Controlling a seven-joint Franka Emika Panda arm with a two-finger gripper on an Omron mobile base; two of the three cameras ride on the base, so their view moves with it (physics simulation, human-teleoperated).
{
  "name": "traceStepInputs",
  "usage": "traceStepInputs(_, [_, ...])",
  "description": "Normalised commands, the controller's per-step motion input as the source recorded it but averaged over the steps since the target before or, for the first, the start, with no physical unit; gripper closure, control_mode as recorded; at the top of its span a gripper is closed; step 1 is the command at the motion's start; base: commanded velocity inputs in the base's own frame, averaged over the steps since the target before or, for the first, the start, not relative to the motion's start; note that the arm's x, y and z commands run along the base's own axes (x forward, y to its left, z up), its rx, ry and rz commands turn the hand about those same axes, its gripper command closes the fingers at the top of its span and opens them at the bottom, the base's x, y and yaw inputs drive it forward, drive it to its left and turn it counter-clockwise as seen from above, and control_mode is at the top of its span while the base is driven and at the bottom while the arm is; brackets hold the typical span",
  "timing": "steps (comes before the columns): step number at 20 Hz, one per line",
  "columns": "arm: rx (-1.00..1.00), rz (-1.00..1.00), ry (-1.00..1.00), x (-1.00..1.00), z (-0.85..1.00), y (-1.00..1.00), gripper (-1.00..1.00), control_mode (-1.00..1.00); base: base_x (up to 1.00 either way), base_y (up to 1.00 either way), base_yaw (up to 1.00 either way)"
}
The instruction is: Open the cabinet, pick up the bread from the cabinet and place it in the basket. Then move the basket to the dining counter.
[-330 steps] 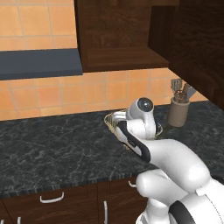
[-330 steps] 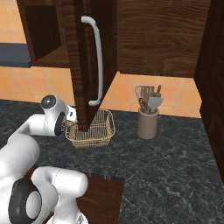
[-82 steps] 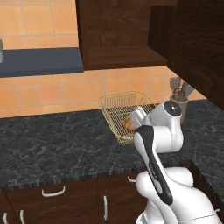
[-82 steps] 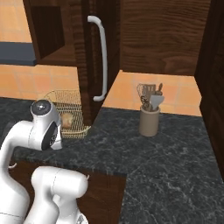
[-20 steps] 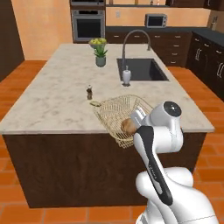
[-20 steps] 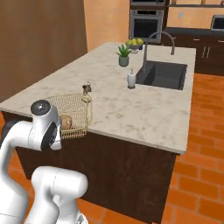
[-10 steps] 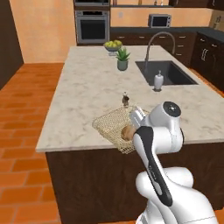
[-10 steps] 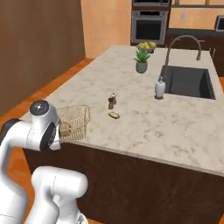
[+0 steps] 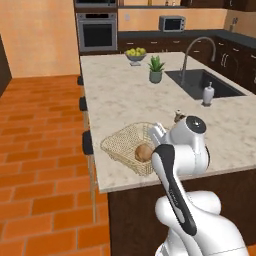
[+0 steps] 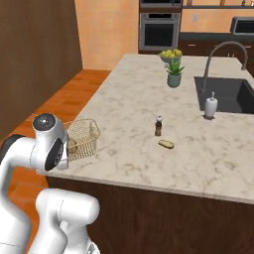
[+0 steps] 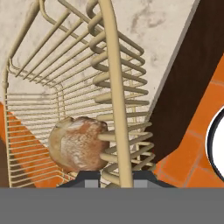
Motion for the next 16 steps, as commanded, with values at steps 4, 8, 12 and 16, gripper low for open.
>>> traceStepInputs(4, [0.00,0.00,0.00,0.00,0.00,0.00,1.00,1.00,0.58,0.33,-0.02])
traceStepInputs(8, [0.00,-0.01,0.00,0.11,0.00,-0.01,1.00,-1.00,0.37,0.01,0.00])
traceStepInputs(12, [0.00,-0.14,0.00,0.70,0.00,-0.23,1.00,-1.00,0.00,0.00,0.00])
traceStepInputs(16, [0.02,-0.30,-0.02,0.86,-0.14,0.00,1.00,-1.00,0.00,0.00,0.00])
